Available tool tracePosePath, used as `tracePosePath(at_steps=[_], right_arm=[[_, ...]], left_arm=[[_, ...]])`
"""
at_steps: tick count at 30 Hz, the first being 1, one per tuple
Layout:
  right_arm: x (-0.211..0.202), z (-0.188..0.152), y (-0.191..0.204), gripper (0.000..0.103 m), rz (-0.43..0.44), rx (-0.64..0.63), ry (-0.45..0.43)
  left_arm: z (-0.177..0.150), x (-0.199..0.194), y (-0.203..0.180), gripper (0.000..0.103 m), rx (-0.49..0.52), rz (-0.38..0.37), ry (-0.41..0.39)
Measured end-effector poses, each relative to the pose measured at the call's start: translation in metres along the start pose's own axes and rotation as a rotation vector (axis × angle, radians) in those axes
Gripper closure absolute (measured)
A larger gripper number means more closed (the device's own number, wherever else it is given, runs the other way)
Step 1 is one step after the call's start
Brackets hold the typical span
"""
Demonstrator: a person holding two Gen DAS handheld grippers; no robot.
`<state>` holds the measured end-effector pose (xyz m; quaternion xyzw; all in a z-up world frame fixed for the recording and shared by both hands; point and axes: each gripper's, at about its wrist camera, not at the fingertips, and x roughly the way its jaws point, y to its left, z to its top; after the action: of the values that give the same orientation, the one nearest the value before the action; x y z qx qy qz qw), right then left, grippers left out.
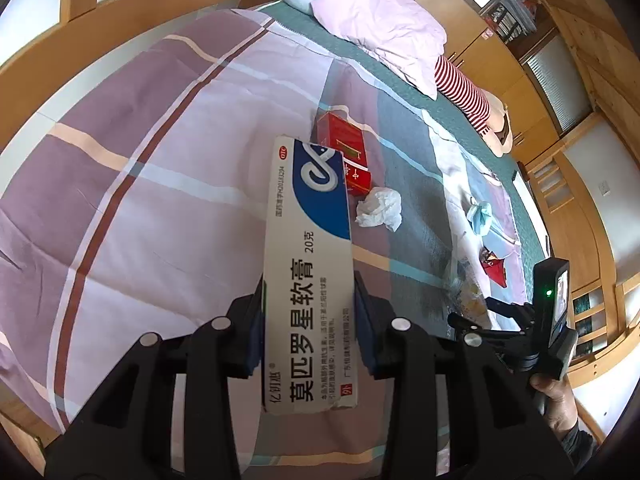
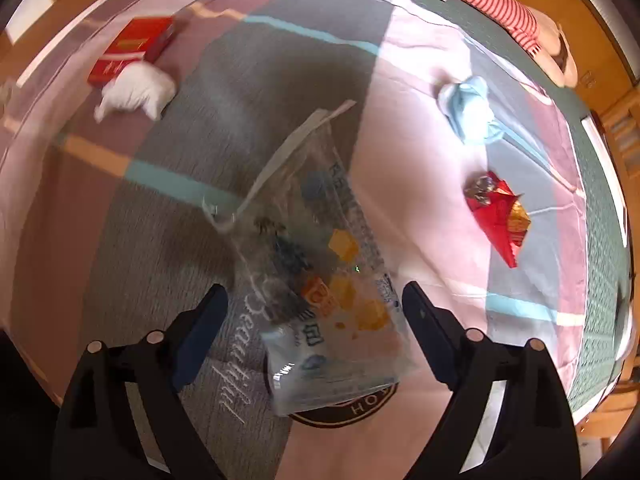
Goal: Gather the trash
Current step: 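Carry the ointment box and snack packet over to the wastebasket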
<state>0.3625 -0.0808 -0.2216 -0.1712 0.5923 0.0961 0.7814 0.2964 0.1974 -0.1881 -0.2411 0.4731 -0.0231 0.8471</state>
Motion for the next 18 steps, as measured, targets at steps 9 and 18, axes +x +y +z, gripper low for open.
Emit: tracePosePath(at_steps=[9,18], right_arm=[[-0.023,-0.004,0.012,0.077,0.125,0.047,-0.054],[-0.127,-0.069,0.002,0.077,0.025,0.131,-0.302]], left_arm=[[-0.001,0.000,-0.007,0.065,0.069,0.058,-0.032],[-0.020,-0.037,-0.042,0.065,0.226,0.152,-0.175]])
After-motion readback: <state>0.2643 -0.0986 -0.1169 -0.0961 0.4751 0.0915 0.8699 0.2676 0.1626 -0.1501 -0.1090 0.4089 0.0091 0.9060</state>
